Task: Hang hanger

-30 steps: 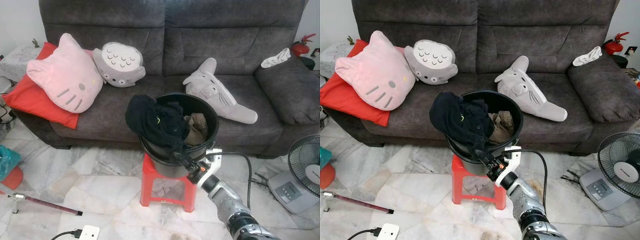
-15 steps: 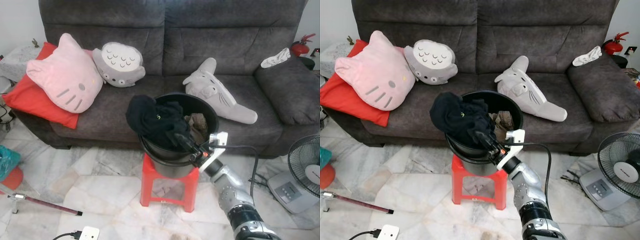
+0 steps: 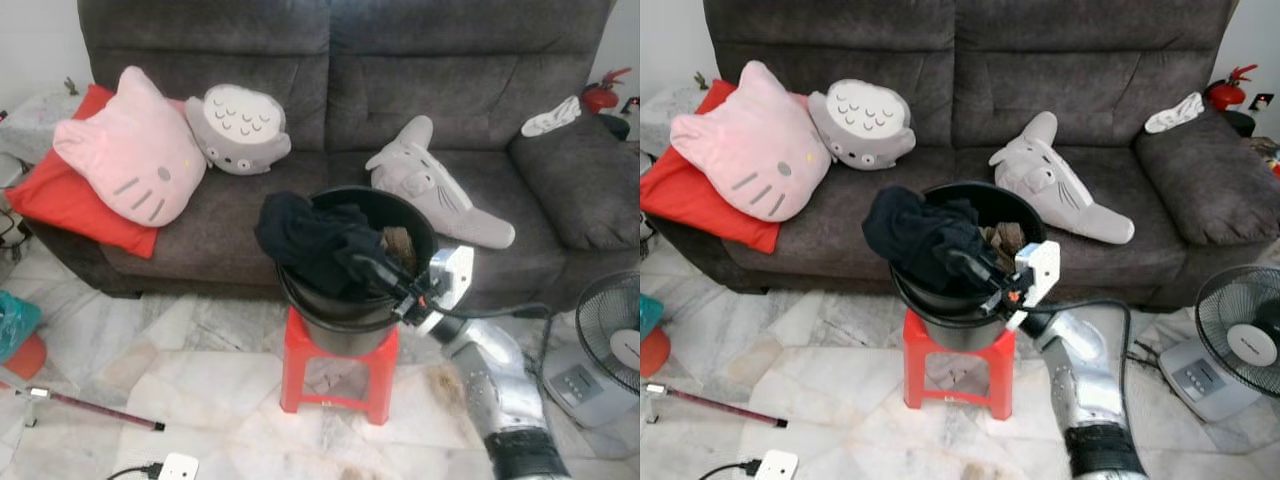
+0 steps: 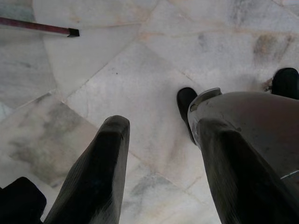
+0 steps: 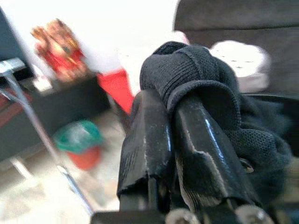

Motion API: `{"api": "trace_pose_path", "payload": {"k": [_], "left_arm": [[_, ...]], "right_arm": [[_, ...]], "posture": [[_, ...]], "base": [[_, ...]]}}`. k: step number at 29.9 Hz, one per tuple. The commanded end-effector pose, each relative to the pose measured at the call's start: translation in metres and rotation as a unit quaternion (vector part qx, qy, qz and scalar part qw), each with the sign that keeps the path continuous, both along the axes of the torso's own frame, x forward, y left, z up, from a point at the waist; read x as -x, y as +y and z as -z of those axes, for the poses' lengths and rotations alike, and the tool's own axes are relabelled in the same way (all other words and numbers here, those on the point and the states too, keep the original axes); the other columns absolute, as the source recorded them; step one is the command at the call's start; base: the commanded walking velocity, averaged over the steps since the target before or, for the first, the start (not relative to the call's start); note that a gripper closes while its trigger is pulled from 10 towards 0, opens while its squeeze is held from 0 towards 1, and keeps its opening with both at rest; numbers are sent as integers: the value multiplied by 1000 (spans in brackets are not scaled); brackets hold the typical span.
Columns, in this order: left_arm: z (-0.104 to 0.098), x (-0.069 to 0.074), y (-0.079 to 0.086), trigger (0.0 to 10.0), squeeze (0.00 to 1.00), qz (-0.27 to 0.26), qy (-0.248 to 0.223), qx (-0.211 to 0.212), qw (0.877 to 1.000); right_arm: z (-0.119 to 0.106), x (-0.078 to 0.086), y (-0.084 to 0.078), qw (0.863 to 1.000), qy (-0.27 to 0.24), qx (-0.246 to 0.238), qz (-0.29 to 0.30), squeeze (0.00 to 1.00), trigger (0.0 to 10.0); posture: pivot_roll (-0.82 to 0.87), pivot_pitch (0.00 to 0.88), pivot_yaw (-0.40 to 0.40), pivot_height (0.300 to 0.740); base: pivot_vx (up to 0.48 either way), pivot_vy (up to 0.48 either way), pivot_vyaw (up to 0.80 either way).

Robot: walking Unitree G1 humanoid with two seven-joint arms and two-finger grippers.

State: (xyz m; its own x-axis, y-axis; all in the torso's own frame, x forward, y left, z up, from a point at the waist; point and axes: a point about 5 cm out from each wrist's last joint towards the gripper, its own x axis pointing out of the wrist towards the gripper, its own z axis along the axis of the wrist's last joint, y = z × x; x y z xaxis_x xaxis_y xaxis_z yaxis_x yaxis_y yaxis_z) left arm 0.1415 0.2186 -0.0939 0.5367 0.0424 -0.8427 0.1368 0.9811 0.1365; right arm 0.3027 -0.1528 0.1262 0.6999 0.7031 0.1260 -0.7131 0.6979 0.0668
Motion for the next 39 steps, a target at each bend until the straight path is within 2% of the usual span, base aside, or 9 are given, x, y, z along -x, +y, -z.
{"api": "trace_pose_path", "payload": {"k": [1,2,9,16,20,28,32,37,39], "left_arm": [[2,5,3,10000,0,-1,17,-2,1000],[2,5,3,10000,0,-1,17,-2,1000],[2,4,2,10000,0,3,16,1,1000],[2,4,2,10000,0,3,16,1,1000],[2,5,2,10000,0,3,18,2,1000],[2,5,1,10000,0,2,19,3,1000],[2,5,1,10000,0,2,20,5,1000],[2,5,1,10000,0,3,20,5,1000],[2,5,0,10000,0,3,20,5,1000]], "right_arm": [[-5,-5,-8,998,-6,54,34,0,10000],[-6,-10,-18,993,-4,98,66,0,10000],[-35,-28,-58,962,-40,196,184,0,10000],[-88,-35,-69,948,-117,191,227,0,10000],[-106,-36,-63,954,-131,179,204,0,10000],[-64,-24,-33,970,-65,208,104,0,10000],[-28,-3,-13,973,-2,232,18,0,10000],[-22,0,-12,974,27,223,24,0,10000],[-17,11,-3,974,36,221,-16,0,10000]], "posture": [[-47,9,32,740],[-47,9,32,740],[-52,14,37,740],[-54,18,39,740],[-62,21,38,740],[-55,20,35,740],[-53,17,34,740],[-55,16,33,740],[-55,16,33,740]], "base": [[0,0,0],[0,0,0],[0,0,0],[0,0,0],[0,0,0],[0,0,0],[0,0,0],[0,0,0],[0,0,0]]}}
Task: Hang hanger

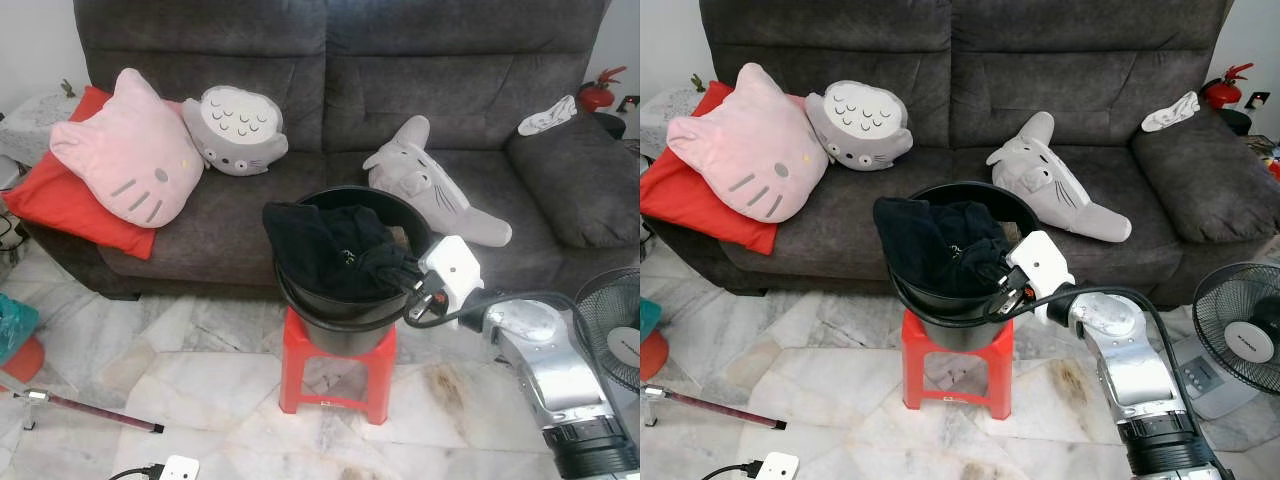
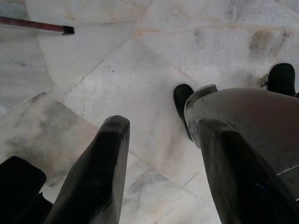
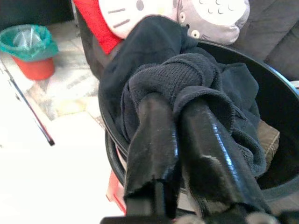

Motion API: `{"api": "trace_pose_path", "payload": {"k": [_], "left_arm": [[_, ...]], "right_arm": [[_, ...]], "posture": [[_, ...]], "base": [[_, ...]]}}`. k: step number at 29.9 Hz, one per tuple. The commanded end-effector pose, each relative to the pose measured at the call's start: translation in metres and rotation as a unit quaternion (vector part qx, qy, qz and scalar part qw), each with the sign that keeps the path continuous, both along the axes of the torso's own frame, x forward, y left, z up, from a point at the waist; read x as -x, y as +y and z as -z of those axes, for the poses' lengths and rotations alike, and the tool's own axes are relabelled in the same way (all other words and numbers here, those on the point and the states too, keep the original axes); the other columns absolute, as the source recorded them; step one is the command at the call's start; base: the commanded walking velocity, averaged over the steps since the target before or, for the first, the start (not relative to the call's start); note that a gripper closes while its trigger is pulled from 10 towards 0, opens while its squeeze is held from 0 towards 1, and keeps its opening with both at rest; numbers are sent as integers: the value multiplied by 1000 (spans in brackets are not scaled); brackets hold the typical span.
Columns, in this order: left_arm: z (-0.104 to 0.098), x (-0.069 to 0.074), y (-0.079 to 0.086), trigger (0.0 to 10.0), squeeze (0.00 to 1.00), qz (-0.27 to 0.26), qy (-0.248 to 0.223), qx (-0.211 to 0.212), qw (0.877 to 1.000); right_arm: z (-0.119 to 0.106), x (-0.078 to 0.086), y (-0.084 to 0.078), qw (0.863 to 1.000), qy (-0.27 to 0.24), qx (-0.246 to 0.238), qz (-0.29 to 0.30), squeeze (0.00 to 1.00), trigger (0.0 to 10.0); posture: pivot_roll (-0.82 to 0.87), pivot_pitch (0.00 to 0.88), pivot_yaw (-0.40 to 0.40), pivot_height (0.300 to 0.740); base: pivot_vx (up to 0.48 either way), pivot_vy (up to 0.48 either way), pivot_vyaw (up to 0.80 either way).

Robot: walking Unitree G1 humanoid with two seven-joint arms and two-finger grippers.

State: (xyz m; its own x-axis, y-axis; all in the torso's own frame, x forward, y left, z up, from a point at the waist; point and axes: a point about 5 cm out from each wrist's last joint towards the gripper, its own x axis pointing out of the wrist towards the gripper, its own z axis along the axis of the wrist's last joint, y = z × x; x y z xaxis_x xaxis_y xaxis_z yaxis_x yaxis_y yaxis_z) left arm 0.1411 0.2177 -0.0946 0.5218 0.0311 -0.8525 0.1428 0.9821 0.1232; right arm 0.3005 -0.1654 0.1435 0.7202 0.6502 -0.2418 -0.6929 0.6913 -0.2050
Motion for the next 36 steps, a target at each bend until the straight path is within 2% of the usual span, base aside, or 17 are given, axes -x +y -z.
{"api": "trace_pose_path", "payload": {"k": [1,4,6,7,8,10,12,13,15,19,20,25,27,29,30,33,36], "left_arm": [[2,5,1,10000,0,1,11,0,1000],[2,5,1,10000,0,1,11,0,1000],[2,4,1,10000,0,1,10,0,1000],[2,4,1,10000,0,1,10,0,1000],[1,4,1,10000,0,2,10,0,1000],[1,4,1,10000,0,2,10,-1,1000],[1,3,1,10000,0,2,9,0,1000],[1,3,1,10000,0,2,9,0,1000],[1,3,0,10000,0,1,8,0,1000],[1,3,0,10000,0,1,8,1,1000],[1,3,0,10000,0,1,8,1,1000],[2,4,-1,10000,0,1,9,1,1000],[2,4,-1,10000,0,1,9,2,1000],[2,4,-1,10000,0,2,9,3,1000],[2,4,-1,10000,0,2,9,4,1000],[2,5,-1,10000,0,2,11,5,1000],[2,5,-1,10000,0,3,12,5,1000]], "right_arm": [[0,9,10,999,8,-7,-32,0,10000],[1,13,12,999,9,1,-39,0,10000],[-15,10,15,998,-20,-38,-35,0,10000],[-15,10,15,998,-20,-38,-35,0,10000],[-31,9,19,995,-42,-78,-43,0,10000],[-36,10,21,994,-48,-87,-50,0,10000],[-46,18,30,989,-66,-91,-95,0,10000],[-46,18,30,989,-66,-91,-95,0,10000],[-55,31,39,981,-76,-100,-150,0,10000],[-57,40,43,975,-75,-102,-183,0,10000],[-59,48,46,969,-69,-108,-212,0,10000],[-53,64,47,959,-39,-109,-257,0,10000],[-43,63,44,965,-17,-92,-244,0,10000],[-24,56,36,979,12,-58,-196,0,10000],[-10,48,26,988,30,-35,-147,0,10000],[4,43,15,993,55,-26,-97,0,10000],[14,44,8,995,71,-12,-76,0,10000]], "posture": [[-55,16,33,740],[-52,19,34,740],[-58,18,36,740],[-58,18,36,740],[-59,18,35,740],[-59,18,35,740],[-58,17,32,740],[-58,17,32,740],[-61,17,32,740],[-61,17,32,740],[-61,17,32,740],[-62,22,31,740],[-62,23,30,740],[-61,24,29,740],[-59,24,29,740],[-59,24,30,740],[-56,25,31,740]], "base": [[0,0,0],[0,0,0],[0,0,0],[0,0,0],[0,0,0],[0,0,0],[0,0,0],[0,0,0],[0,0,0],[0,0,0],[0,0,0],[0,0,0],[0,0,0],[0,0,0],[0,0,0],[0,0,0],[0,0,0]]}}
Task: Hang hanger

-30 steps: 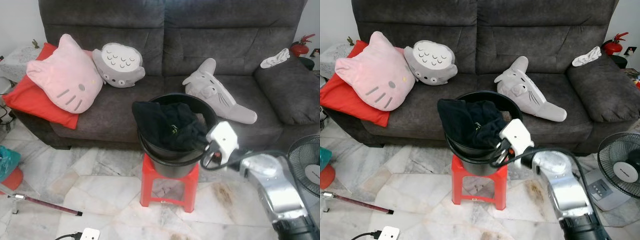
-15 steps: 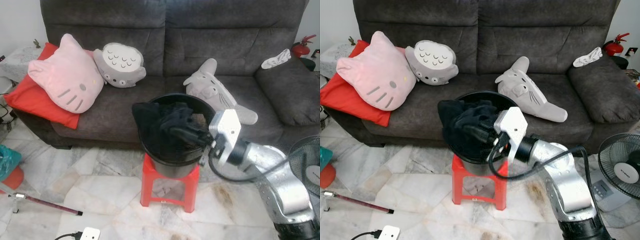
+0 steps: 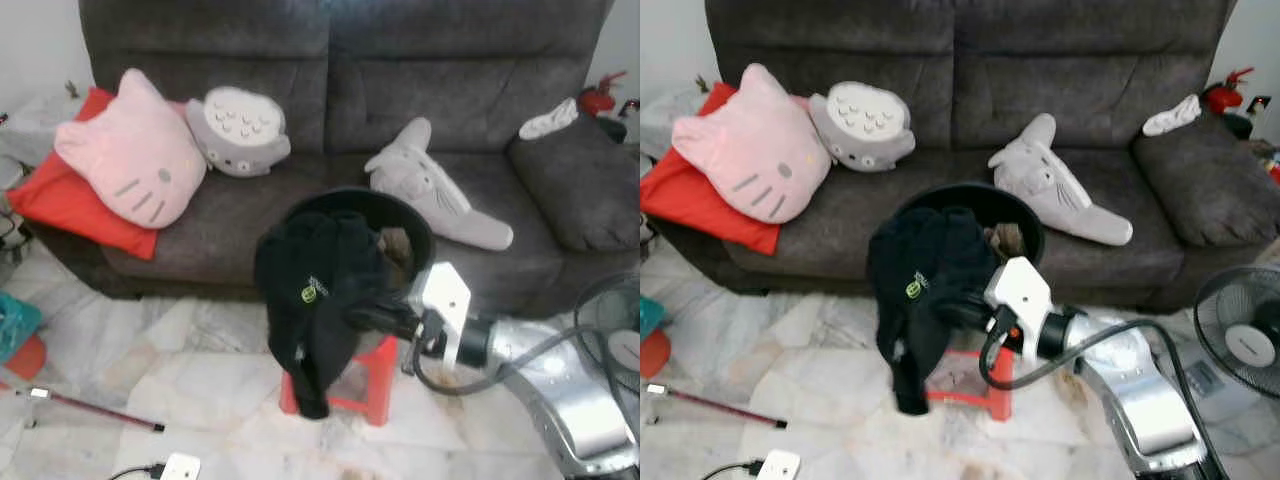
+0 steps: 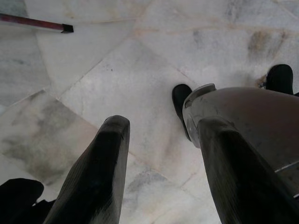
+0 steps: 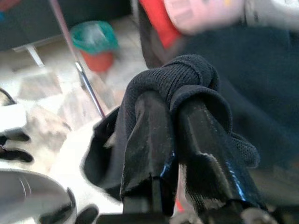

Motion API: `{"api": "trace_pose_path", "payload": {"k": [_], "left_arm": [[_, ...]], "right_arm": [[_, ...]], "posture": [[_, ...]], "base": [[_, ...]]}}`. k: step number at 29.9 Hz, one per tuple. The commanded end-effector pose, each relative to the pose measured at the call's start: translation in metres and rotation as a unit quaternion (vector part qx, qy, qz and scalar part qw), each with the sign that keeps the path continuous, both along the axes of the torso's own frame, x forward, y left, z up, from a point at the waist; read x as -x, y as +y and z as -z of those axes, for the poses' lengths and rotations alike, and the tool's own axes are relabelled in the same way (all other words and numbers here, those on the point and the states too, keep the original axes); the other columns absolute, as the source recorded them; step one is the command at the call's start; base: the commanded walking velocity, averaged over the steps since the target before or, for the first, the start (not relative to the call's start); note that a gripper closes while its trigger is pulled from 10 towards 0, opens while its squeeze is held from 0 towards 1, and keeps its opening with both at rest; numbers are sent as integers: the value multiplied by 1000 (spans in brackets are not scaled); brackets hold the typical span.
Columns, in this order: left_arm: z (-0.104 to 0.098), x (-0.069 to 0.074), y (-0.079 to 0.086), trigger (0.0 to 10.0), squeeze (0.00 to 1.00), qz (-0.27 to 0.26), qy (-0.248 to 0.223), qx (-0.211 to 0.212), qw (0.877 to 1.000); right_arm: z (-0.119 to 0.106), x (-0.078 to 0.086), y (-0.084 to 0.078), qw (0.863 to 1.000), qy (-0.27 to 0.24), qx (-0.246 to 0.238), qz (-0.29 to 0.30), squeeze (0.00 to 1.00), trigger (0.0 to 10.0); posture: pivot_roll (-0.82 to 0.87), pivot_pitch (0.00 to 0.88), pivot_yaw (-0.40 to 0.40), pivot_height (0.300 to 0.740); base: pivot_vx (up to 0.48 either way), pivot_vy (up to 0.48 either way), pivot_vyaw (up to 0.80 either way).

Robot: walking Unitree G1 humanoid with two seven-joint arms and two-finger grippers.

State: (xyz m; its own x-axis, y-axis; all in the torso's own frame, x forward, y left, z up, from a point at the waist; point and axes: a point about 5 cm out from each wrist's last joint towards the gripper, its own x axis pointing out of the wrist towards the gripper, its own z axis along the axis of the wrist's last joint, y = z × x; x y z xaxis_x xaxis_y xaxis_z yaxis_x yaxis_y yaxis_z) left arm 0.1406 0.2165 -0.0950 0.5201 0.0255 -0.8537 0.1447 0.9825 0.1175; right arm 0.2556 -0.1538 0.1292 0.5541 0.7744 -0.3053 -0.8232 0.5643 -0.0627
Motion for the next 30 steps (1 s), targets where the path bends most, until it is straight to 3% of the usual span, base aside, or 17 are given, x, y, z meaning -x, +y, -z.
{"api": "trace_pose_path", "payload": {"k": [1,5,10,13,14,23,30], "left_arm": [[2,4,0,10000,0,3,11,2,1000],[2,5,1,10000,0,4,12,1,1000],[1,5,2,10000,0,4,12,3,1000],[2,5,1,10000,0,6,13,6,1000],[2,5,1,10000,0,7,14,6,1000],[2,5,1,10000,0,7,15,9,1000],[2,5,0,10000,0,10,18,14,1000]], "right_arm": [[2,-1,-5,1000,-2,17,14,0,10000],[22,-3,-15,997,36,7,75,0,10000],[42,2,-16,995,69,13,77,0,10000],[63,10,-22,989,98,69,81,0,10000],[78,14,-27,983,117,112,89,0,10000],[109,21,-30,971,167,119,122,0,10000],[145,33,-37,950,197,199,141,0,10000]], "posture": [[-56,25,31,740],[-55,27,35,740],[-52,28,35,740],[-55,29,37,740],[-57,30,37,740],[-54,30,34,740],[-48,28,34,740]], "base": [[0,0,0],[0,0,0],[0,0,0],[0,0,0],[0,0,0],[0,0,0],[0,0,0]]}}
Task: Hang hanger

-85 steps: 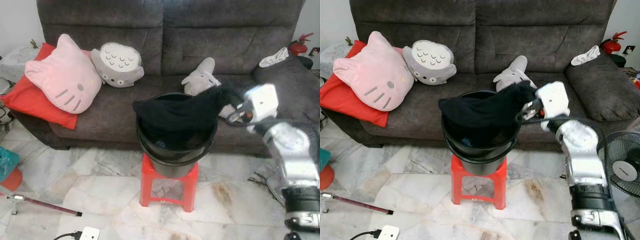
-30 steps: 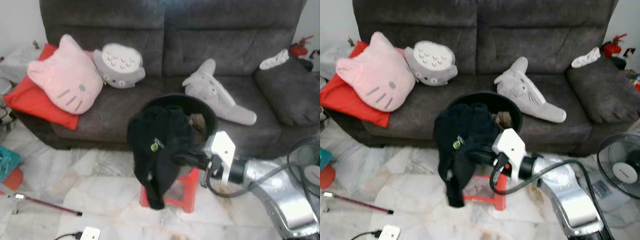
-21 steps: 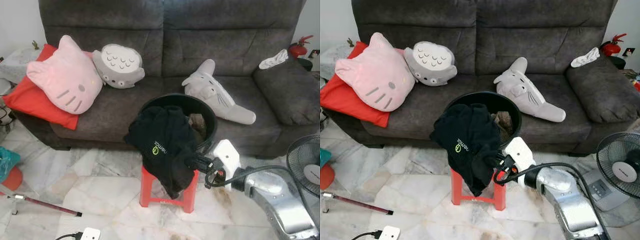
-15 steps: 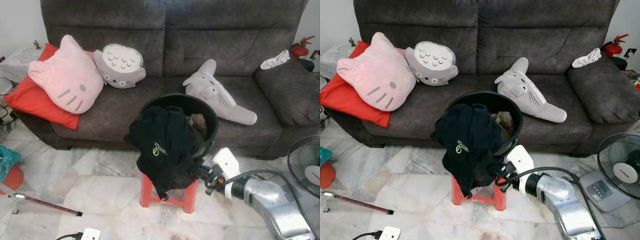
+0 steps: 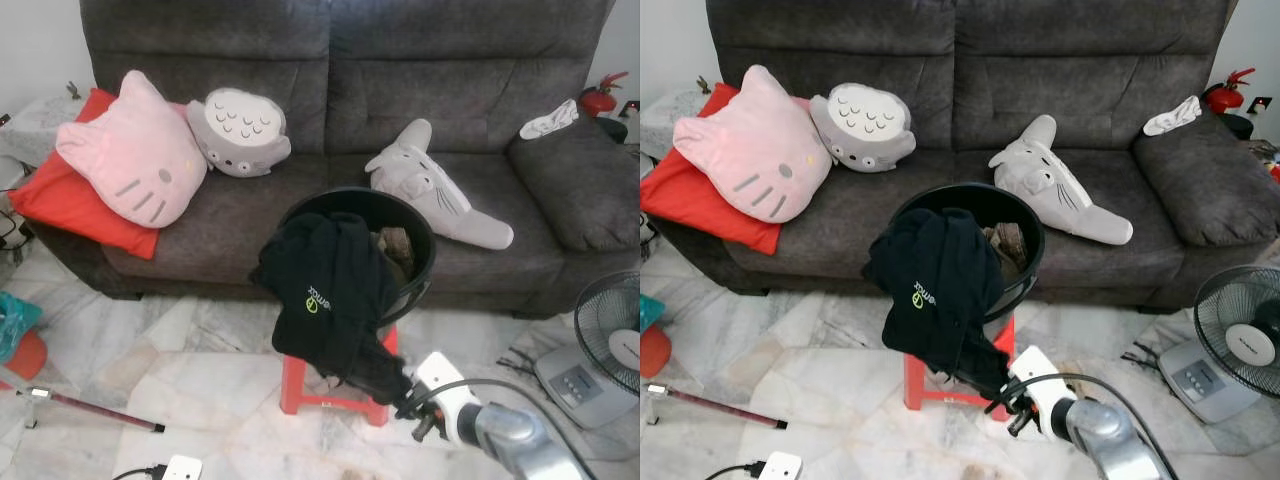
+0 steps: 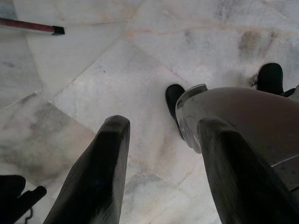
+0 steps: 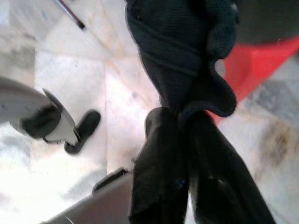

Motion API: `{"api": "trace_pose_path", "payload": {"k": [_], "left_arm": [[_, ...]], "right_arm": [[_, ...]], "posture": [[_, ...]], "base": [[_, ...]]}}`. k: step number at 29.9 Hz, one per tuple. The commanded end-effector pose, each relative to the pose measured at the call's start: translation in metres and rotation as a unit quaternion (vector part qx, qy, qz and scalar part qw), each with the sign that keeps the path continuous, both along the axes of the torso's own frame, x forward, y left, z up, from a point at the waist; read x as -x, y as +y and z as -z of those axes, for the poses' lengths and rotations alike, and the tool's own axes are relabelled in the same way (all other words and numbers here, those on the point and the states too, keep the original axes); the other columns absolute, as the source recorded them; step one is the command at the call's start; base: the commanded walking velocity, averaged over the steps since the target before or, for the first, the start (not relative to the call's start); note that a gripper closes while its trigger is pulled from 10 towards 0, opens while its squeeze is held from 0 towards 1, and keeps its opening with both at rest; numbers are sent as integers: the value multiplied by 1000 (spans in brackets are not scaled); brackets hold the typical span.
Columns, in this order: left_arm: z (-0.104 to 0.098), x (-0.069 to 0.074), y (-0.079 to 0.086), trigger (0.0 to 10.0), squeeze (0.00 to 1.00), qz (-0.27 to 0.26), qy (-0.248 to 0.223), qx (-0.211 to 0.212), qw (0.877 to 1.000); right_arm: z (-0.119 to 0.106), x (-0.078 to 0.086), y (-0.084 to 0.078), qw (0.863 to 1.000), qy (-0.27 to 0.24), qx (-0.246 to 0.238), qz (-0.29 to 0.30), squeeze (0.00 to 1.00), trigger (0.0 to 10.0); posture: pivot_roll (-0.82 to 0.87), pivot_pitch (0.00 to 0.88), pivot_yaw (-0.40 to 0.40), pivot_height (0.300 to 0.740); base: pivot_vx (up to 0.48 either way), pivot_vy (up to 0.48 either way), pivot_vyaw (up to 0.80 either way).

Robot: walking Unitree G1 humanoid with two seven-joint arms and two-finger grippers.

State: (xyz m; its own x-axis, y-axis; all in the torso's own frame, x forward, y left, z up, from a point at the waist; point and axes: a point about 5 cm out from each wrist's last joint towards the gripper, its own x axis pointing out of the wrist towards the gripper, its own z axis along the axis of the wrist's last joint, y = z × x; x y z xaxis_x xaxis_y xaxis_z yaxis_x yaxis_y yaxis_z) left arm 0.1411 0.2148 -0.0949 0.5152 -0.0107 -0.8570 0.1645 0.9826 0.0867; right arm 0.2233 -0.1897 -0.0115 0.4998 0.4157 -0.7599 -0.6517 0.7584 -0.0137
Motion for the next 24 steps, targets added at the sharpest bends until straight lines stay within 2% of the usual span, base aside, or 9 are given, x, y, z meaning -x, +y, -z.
{"api": "trace_pose_path", "payload": {"k": [1,4,5,6,7,21,22,23,24], "left_arm": [[2,6,2,10000,0,1,15,-2,1000],[2,6,2,10000,0,3,16,-1,1000],[2,6,2,10000,0,3,16,-1,1000],[2,6,2,10000,0,3,16,-2,1000],[2,6,2,10000,0,3,16,-2,1000],[2,6,2,10000,0,2,16,-1,1000],[2,6,2,10000,0,2,15,-1,1000],[2,6,2,10000,0,2,15,-1,1000],[2,6,2,10000,0,1,15,-2,1000]], "right_arm": [[5,0,-1,1000,-2,11,9,0,10000],[6,-3,0,999,-10,-4,36,0,10000],[6,-6,-2,999,-15,-9,51,173,10000],[5,-9,-3,998,-24,-10,63,753,10000],[5,-10,-4,997,-27,-9,66,988,10000],[-2,-31,-26,981,-110,26,160,980,10000],[-2,-31,-28,980,-113,32,163,753,10000],[-1,-31,-28,979,-115,35,164,753,10000],[-1,-31,-28,979,-117,35,163,278,10000]], "posture": [[-48,28,34,740],[-48,28,35,740],[-47,26,34,740],[-47,26,34,740],[-47,26,34,740],[-44,23,32,740],[-44,23,32,740],[-44,23,32,740],[-44,23,32,740]], "base": [[0,0,0],[0,0,0],[0,0,0],[0,0,0],[0,0,0],[0,0,0],[0,0,0],[0,0,0],[0,0,0]]}}
